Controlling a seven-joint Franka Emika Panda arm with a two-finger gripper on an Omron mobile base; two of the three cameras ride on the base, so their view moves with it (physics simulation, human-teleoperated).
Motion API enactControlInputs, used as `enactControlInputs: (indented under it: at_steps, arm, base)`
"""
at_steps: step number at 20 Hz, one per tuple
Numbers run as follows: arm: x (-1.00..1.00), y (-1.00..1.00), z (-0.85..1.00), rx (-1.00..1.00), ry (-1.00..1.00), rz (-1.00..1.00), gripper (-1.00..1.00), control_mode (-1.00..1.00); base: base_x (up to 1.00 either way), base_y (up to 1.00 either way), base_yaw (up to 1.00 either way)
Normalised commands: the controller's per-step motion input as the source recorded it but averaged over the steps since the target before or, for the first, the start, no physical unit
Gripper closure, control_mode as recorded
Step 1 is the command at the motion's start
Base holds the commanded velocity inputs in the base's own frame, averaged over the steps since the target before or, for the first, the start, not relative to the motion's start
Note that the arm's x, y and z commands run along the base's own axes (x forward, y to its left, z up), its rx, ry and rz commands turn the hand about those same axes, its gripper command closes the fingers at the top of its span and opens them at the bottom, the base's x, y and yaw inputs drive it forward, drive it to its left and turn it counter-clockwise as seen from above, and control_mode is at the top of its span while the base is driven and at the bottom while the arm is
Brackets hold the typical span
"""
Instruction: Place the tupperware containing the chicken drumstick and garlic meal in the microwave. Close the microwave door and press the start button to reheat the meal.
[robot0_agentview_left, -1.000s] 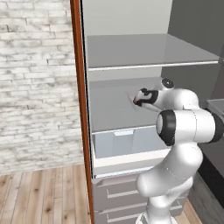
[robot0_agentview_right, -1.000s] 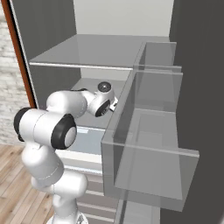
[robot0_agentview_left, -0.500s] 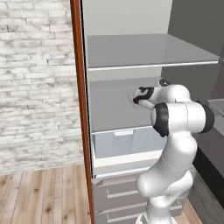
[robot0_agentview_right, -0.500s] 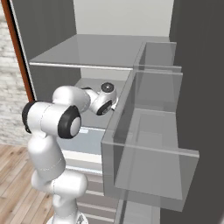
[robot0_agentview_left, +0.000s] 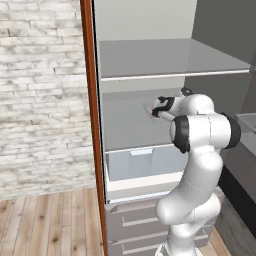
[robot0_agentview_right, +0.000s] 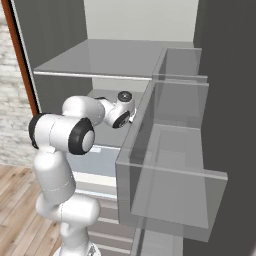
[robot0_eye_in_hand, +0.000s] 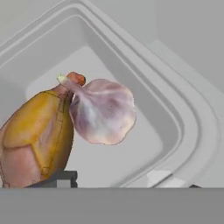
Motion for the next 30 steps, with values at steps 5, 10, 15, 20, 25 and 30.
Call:
enactControlInputs:
  at_steps: [5,10,15,20,25,30]
  arm:
    - [0.00,0.00,0.00,0.00,0.00,0.00,1.00,-1.00]
    - [-0.23,0.02,0.00,0.00,0.00,-0.05,1.00,-1.00]
    - [-0.65,0.14,0.00,0.00,0.00,-0.11,1.00,-1.00]
    - [-0.99,0.20,0.07,0.04,0.00,-0.15,1.00,-1.00]
    - [-1.00,0.10,0.49,0.18,0.00,-0.21,1.00,-1.00]
    - [-1.00,0.20,0.60,0.20,0.00,-0.13,1.00,-1.00]
  base:
    - [0.00,0.00,0.00]
    - [0.00,0.00,0.00]
    - [0.00,0.00,0.00]
    - [0.00,0.00,0.00]
    - [0.00,0.00,0.00]
    - [0.00,0.00,0.00]
